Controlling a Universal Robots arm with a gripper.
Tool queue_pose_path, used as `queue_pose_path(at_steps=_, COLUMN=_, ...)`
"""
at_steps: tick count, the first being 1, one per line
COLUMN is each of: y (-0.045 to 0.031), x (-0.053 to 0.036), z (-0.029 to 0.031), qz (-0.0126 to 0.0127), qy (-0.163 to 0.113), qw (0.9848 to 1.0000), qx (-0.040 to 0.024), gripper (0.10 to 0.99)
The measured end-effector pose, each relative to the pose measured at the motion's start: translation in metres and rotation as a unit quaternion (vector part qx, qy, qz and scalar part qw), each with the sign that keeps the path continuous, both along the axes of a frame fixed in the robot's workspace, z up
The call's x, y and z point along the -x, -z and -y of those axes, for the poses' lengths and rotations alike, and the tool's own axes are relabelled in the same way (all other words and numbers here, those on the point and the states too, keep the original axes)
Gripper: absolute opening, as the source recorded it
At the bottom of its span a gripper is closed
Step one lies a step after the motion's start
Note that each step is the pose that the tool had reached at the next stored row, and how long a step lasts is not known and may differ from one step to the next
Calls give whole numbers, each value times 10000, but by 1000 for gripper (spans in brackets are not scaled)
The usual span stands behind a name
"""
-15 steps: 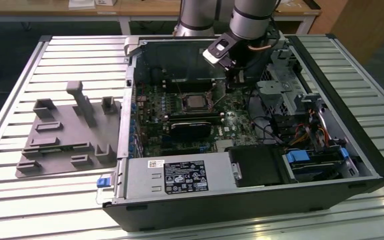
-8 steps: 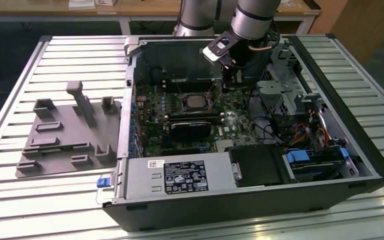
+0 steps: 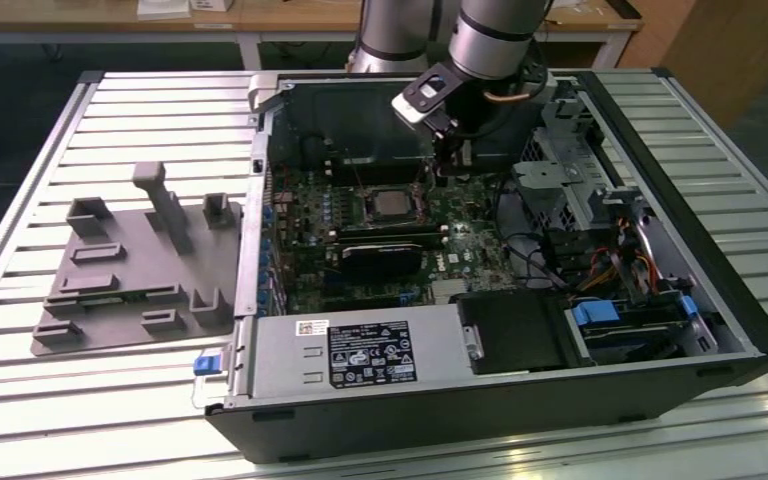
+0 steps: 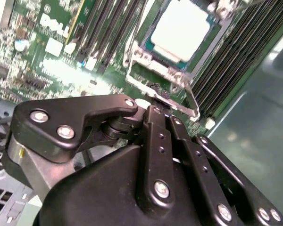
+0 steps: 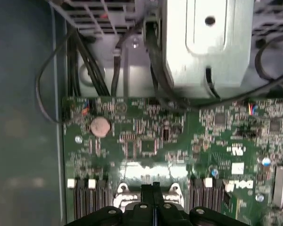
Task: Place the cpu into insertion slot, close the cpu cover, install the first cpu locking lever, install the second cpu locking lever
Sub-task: 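Close the cpu cover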
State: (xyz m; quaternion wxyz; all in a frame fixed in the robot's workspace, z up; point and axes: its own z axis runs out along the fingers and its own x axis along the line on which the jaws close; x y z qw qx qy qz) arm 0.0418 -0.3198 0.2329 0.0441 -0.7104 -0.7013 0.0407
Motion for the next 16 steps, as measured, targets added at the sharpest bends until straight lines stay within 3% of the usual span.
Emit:
queue_pose_path(at_steps=6, y=0, x=194, z=0, qz=37, qy=0, qw=10000, qx=0, gripper=102)
queue_pose_path(at_steps=10, y=0, x=233, z=0, qz=45, qy=0, qw=10000, qx=0, gripper=102)
queue_pose_path(at_steps=12, y=0, x=248, z=0, qz=62, qy=0, qw=10000, qx=1, gripper=102)
queue_pose_path(at_steps=14, y=5, x=281, z=0, qz=128, qy=0, qw=9999, qx=0, gripper=102)
queue_pose_path(at_steps=16, y=15, x=334, z=0, qz=229, qy=0, qw=9997, qx=-1, gripper=102)
